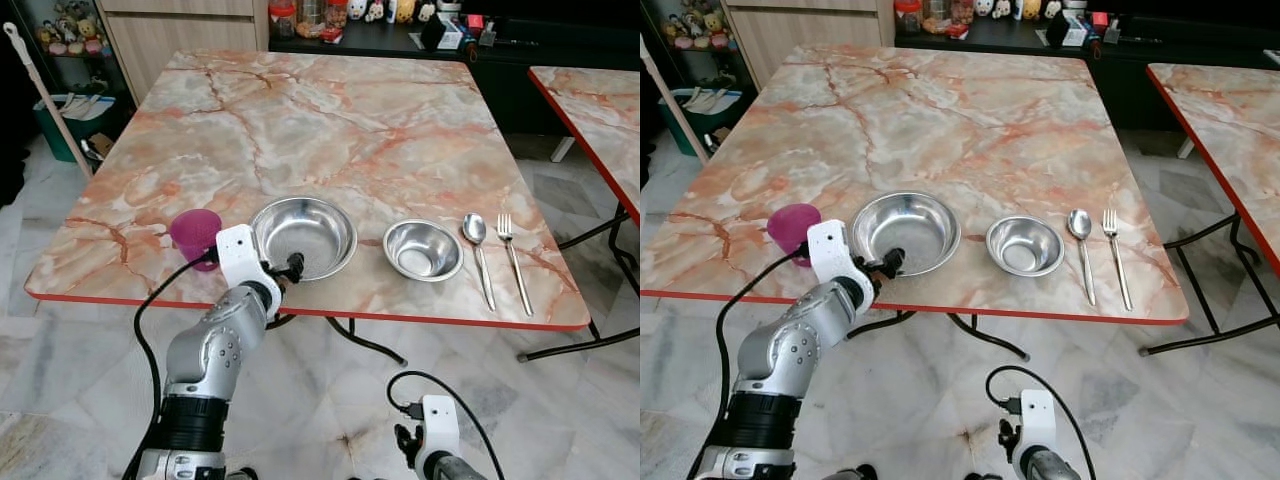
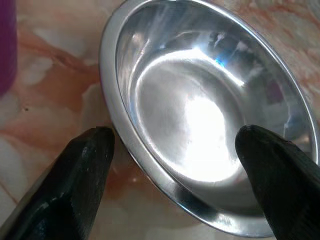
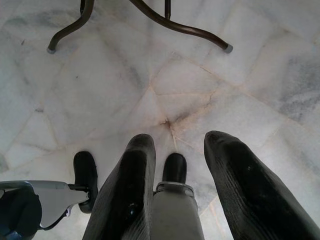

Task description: Setting the table

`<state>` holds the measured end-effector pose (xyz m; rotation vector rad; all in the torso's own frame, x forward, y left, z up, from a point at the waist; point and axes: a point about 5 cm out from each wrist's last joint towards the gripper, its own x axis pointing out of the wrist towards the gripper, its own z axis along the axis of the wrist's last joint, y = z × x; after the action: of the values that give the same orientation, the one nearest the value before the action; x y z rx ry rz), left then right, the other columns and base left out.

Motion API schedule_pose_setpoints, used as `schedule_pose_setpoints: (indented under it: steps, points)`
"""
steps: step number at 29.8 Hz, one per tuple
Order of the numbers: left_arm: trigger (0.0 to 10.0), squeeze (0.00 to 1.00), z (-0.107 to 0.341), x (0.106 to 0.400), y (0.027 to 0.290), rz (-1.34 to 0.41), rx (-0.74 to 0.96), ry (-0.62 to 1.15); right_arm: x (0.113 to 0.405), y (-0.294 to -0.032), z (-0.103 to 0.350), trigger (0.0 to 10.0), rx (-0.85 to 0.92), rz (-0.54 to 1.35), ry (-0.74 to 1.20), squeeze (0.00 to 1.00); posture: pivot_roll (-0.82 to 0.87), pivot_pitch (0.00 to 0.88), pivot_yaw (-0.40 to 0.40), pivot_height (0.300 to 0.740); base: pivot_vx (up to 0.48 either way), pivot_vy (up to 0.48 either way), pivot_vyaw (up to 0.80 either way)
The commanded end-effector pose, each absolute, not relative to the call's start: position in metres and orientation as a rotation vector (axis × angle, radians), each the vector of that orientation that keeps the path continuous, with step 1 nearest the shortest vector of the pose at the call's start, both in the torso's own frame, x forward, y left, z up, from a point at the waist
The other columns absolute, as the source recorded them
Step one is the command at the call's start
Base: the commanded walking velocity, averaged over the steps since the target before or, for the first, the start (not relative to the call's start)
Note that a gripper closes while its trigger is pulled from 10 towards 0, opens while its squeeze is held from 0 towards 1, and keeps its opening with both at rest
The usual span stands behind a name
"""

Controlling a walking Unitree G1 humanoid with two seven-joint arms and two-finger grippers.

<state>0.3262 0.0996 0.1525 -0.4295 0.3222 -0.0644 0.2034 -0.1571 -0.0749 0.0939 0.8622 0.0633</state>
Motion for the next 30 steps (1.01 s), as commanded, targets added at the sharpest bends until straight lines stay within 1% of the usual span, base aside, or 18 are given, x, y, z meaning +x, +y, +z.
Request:
schedule_pose_setpoints:
  steps: [1,2,3,4,5,13,16,30]
  points:
    - [10.0,0.0,0.1477,0.3265,0.0994,-0.033,-0.419,0.342,0.1982,-0.157,-0.0778,10.0,0.098,0.057,0.877,0.0,0.1,0.141,-0.036,0.74,0.0,0.0,0.0]
    - [9.1,0.0,0.1471,0.3264,0.0998,-0.023,-0.421,0.342,0.1981,-0.157,-0.0778,10.0,0.098,0.056,0.877,0.0,0.1,0.141,-0.036,0.74,0.0,0.0,0.0]
    - [2.9,0.0,0.1456,0.3267,0.101,-0.005,-0.431,0.348,0.1981,-0.1569,-0.0778,10.0,0.098,0.056,0.877,0.0,0.1,0.14,-0.037,0.74,0.0,0.0,0.0]
    - [2.9,0.0,0.1451,0.3269,0.1013,-0.001,-0.438,0.351,0.1982,-0.1568,-0.0778,10.0,0.098,0.056,0.877,0.0,0.1,0.139,-0.037,0.74,0.0,0.0,0.0]
    - [0.0,0.0,0.1449,0.3272,0.1015,-0.002,-0.447,0.353,0.1982,-0.1567,-0.0778,10.0,0.098,0.056,0.877,0.0,0.1,0.139,-0.037,0.74,0.0,0.0,0.0]
    - [0.0,0.0,0.1459,0.3282,0.103,0.011,-0.434,0.349,0.1987,-0.1565,-0.0776,10.0,0.096,0.058,0.878,0.0,0.11,0.138,-0.038,0.74,0.0,0.0,0.0]
    - [0.0,0.0,0.1462,0.3278,0.1033,0.027,-0.471,0.355,0.1993,-0.1561,-0.0773,10.0,0.096,0.06,0.877,0.0,0.11,0.138,-0.038,0.74,0.0,0.0,0.0]
    - [0.0,0.0,0.146,0.3279,0.1076,0.057,-0.485,0.37,0.2005,-0.1529,-0.0769,10.0,0.1,0.071,0.878,0.0,0.12,0.137,-0.036,0.74,0.0,0.0,0.0]
